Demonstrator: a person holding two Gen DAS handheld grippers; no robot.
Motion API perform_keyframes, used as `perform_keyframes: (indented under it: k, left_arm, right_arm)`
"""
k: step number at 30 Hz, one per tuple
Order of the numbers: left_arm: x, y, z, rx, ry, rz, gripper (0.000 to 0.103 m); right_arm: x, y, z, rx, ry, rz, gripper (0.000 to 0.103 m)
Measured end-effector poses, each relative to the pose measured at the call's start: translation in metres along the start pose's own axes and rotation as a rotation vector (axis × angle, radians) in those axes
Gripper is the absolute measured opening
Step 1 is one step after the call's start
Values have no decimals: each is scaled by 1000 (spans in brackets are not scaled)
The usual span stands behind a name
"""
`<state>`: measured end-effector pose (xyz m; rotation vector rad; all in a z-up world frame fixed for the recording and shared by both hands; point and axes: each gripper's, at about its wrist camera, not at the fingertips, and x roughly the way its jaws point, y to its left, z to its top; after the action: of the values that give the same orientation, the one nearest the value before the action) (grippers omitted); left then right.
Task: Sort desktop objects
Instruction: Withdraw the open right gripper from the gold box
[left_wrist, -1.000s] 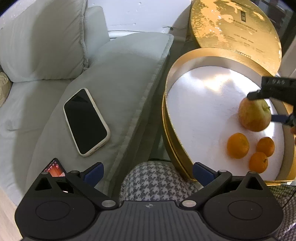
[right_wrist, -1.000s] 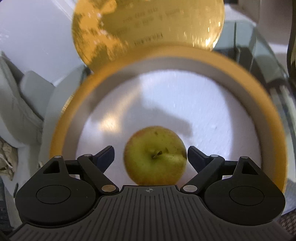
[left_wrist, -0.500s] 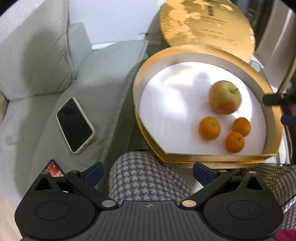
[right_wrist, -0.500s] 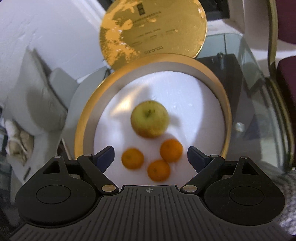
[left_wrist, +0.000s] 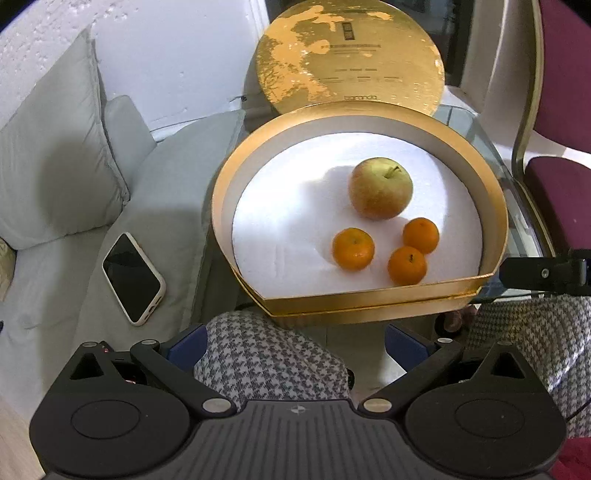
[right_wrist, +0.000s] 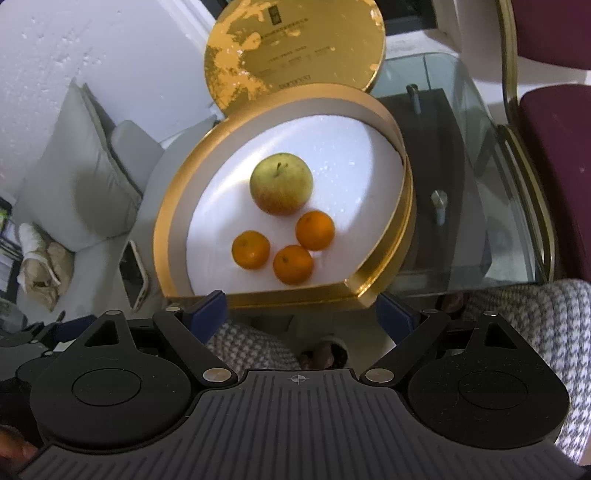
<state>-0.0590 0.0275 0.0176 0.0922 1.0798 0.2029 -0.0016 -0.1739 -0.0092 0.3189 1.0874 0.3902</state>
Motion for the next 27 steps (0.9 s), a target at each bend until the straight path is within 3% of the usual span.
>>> perform_keyframes:
  k: [27]
  left_arm:
    - [-25,-17,-12,42,-41,15,102]
  right_arm:
    - [-35,-10,-18,15,-61,34,93]
